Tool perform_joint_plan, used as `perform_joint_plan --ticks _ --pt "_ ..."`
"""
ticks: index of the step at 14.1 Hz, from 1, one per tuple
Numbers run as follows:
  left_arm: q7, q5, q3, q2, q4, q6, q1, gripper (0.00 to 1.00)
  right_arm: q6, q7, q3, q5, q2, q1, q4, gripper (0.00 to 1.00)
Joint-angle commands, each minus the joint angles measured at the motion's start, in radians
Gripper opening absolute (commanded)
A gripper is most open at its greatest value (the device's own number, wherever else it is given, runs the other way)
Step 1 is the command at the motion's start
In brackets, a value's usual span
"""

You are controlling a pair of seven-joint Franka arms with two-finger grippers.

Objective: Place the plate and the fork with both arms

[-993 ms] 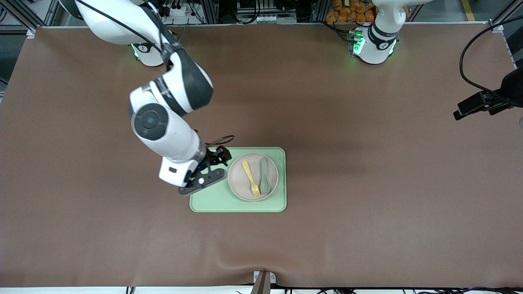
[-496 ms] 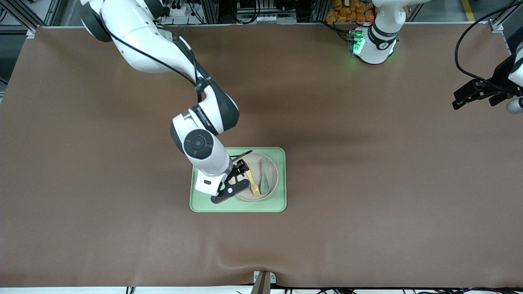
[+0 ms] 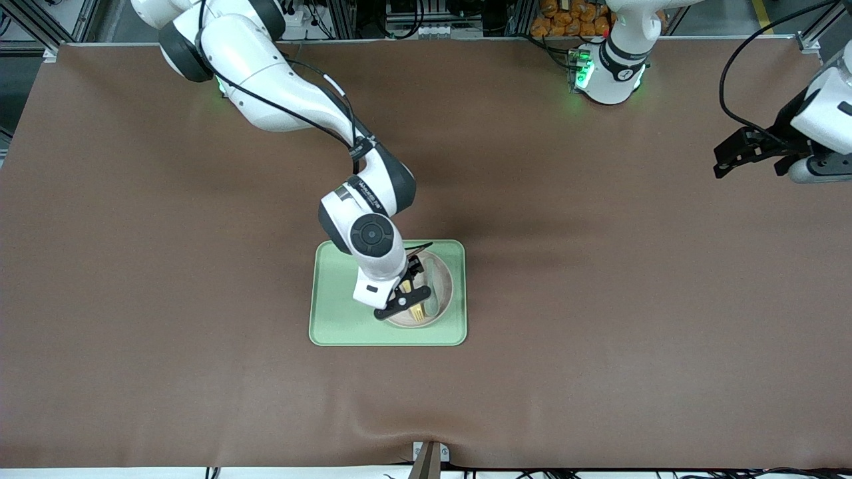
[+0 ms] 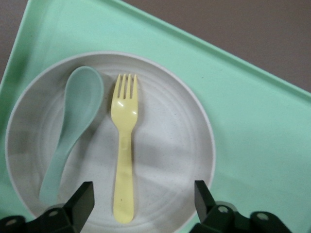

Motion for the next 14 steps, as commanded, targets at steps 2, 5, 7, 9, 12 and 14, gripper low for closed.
perform_joint_plan --ticks 2,5,7,9,12,14 --pt "0.014 -0.007 -0.001 -0.003 0.014 0.015 -0.006 1.0 0.064 0.021 -0.004 -0.023 0.017 0.002 -0.014 0.8" --pt "0.014 -0.007 -0.001 0.002 0.031 0.015 -0.006 1.0 0.088 0.024 -0.004 -0.02 0.032 0.005 -0.014 0.73" --pt "0.015 -0.007 0.0 0.019 0.049 0.016 -0.005 1.0 0.093 0.022 -0.004 -0.02 0.038 0.006 -0.014 0.72" --pt "0.03 0.0 0.022 0.03 0.065 0.016 -0.046 1.0 0.093 0.024 -0.004 -0.02 0.041 0.005 -0.014 0.7" --pt "0.05 0.007 0.157 0.037 0.089 0.009 -0.153 1.0 0.095 0.027 -0.004 -0.022 0.05 0.006 -0.014 0.66" --pt "0.052 0.007 0.161 0.059 0.109 -0.014 -0.157 1.0 0.095 0.028 -0.004 -0.022 0.05 0.006 -0.014 0.64"
